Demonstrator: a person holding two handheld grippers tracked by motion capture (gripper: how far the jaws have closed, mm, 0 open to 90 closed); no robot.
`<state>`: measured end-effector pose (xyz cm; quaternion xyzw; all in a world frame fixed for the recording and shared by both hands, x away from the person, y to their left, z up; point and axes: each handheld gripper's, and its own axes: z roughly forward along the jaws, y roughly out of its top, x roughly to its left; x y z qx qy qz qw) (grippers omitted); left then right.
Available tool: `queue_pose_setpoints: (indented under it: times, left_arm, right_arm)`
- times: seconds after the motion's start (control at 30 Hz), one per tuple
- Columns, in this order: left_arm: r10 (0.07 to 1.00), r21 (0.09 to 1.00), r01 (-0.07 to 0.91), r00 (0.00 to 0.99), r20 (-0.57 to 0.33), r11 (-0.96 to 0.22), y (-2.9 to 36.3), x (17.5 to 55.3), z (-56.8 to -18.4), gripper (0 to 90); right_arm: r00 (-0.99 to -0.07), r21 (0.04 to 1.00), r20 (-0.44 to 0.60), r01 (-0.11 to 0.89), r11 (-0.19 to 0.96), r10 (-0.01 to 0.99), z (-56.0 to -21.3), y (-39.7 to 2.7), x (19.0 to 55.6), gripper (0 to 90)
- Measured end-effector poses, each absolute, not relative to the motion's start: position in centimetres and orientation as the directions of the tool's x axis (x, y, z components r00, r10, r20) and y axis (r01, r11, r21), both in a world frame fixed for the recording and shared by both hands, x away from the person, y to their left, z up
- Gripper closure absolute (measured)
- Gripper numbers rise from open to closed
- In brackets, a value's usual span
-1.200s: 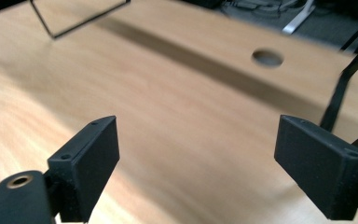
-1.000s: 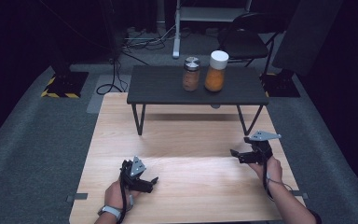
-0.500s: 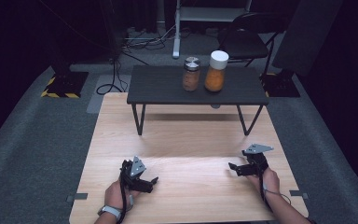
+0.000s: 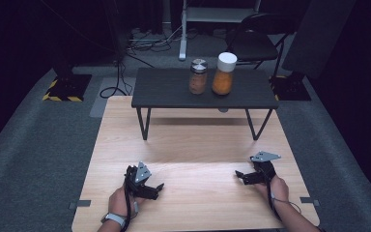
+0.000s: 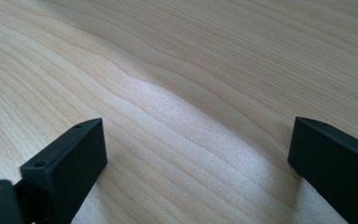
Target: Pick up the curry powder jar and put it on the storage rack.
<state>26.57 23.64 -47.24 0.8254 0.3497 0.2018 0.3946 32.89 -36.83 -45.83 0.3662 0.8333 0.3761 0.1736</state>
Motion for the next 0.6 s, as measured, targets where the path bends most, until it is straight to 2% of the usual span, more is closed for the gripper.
queue_pose_setpoints:
  times: [0.6]
  left_arm:
    - [0.735, 0.790, 0.423, 0.676, 0.050, -0.443, 23.70, 26.74, -47.18, 0.9]
  right_arm:
    - [-0.678, 0.760, -0.011, 0.472, 0.446, 0.735, -46.07, -36.87, 33.07, 2.1]
